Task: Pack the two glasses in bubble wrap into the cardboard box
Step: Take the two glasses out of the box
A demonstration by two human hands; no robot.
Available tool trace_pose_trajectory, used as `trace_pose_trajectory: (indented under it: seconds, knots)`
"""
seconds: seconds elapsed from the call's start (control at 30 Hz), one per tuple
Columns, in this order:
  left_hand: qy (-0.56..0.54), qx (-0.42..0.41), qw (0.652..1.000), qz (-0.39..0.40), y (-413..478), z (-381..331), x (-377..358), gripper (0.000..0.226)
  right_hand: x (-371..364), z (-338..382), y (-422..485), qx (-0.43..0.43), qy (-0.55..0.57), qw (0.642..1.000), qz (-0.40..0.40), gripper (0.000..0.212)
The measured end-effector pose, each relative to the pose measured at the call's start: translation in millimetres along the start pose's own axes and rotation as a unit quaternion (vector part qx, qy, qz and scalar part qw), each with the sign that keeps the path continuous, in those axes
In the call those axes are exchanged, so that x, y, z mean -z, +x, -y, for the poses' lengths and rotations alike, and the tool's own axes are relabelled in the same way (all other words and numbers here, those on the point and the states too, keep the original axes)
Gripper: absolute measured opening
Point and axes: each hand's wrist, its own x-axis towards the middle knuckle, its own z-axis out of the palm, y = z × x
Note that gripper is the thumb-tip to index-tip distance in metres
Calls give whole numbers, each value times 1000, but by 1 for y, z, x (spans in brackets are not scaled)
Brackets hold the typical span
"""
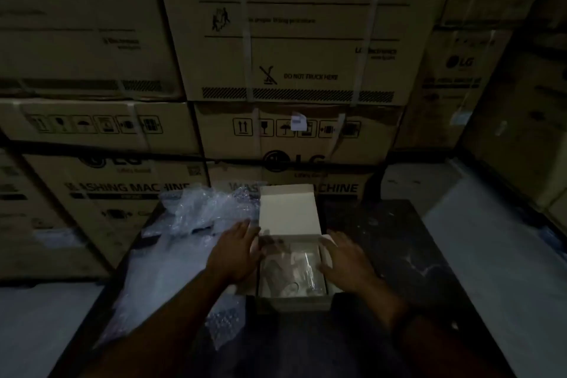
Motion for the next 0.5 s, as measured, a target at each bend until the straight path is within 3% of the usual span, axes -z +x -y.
trace_pose_trajectory:
  seconds: [0.13, 0.23, 0.37, 0.5]
  knots:
    - [54, 42, 995, 74, -18, 8, -37, 83, -29, -7, -13, -49, 7, 998, 49, 66]
    - [-7, 86, 991, 99, -24, 9, -51, 94, -43, -7, -16, -53, 30, 997, 47, 63]
    - [-80, 82, 988, 101, -25, 6, -58, 70, -43, -11, -17, -52, 48, 997, 34, 60]
    - [-94, 62, 989, 98, -25, 2, -61, 68, -40, -23, -23, -52, 49, 997, 31, 60]
